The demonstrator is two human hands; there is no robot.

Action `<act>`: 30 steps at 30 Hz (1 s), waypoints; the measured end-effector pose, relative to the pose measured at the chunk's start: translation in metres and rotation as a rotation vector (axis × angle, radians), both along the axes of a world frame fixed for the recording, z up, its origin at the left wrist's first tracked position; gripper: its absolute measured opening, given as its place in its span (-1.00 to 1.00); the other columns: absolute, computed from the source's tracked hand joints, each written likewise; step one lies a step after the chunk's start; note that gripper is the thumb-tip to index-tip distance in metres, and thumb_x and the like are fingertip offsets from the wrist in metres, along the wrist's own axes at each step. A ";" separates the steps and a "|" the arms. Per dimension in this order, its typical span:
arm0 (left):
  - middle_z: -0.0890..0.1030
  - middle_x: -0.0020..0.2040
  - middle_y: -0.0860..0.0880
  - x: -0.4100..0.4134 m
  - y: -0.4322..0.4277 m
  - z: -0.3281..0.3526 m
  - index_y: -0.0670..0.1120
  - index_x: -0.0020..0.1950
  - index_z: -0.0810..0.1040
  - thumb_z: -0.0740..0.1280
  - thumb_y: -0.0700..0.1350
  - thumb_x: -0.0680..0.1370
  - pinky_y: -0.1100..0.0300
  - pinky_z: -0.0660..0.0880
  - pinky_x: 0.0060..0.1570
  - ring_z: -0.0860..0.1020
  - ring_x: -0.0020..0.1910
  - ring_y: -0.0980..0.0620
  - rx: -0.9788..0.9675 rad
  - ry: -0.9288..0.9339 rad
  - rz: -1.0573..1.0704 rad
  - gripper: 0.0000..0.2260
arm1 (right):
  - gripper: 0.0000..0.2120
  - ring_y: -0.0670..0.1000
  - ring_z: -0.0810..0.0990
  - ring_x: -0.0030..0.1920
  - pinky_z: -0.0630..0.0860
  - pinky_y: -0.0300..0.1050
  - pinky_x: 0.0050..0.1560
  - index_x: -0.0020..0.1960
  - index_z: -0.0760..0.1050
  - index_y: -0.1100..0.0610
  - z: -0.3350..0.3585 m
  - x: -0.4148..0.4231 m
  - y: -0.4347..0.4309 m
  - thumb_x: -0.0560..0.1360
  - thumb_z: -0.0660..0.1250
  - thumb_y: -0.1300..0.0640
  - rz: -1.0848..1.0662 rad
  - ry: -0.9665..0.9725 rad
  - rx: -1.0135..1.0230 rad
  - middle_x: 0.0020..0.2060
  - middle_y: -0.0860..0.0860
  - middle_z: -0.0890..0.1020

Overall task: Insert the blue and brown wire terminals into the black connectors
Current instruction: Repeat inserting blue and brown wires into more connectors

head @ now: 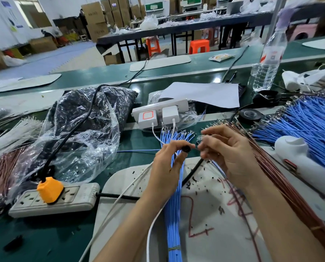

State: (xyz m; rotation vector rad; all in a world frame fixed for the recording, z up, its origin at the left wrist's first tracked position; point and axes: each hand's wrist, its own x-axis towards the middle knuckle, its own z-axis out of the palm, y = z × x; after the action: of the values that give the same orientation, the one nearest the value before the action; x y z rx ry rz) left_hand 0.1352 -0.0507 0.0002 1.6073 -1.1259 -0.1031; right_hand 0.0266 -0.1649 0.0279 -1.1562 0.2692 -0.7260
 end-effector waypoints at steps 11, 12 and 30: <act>0.55 0.07 -0.07 0.001 0.000 0.003 -0.14 0.07 0.58 0.31 -0.33 0.53 0.38 0.38 0.13 0.51 0.11 0.18 -0.120 -0.122 -0.007 -0.82 | -0.71 0.02 0.44 -0.47 0.40 -0.22 -0.45 -0.22 0.50 0.08 -0.013 0.007 0.006 0.44 0.27 0.46 -0.142 0.229 -0.424 -0.45 0.24 0.48; 0.54 0.05 -0.06 0.001 0.000 0.003 -0.10 0.08 0.58 0.31 -0.31 0.53 0.40 0.38 0.10 0.51 0.08 0.20 -0.117 -0.133 0.002 -0.81 | -0.75 0.03 0.44 -0.45 0.40 -0.21 -0.42 -0.20 0.50 0.07 -0.015 0.008 0.007 0.45 0.31 0.42 -0.163 0.247 -0.484 -0.42 0.25 0.48; 0.51 0.01 -0.02 -0.003 0.001 0.001 -0.15 0.08 0.59 0.25 -0.31 0.56 0.24 0.48 0.05 0.51 0.02 0.15 -0.089 -0.172 0.017 -0.82 | -0.91 0.01 0.63 -0.40 0.60 0.01 -0.30 -0.19 0.59 0.12 -0.026 0.012 0.014 0.46 0.42 0.27 -0.261 0.309 -0.752 -0.43 -0.01 0.63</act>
State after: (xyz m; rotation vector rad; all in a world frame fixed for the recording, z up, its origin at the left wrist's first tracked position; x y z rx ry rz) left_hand 0.1326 -0.0497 0.0016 1.5690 -1.2310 0.0971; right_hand 0.0385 -0.1508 0.0022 -1.9820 0.4297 -0.9104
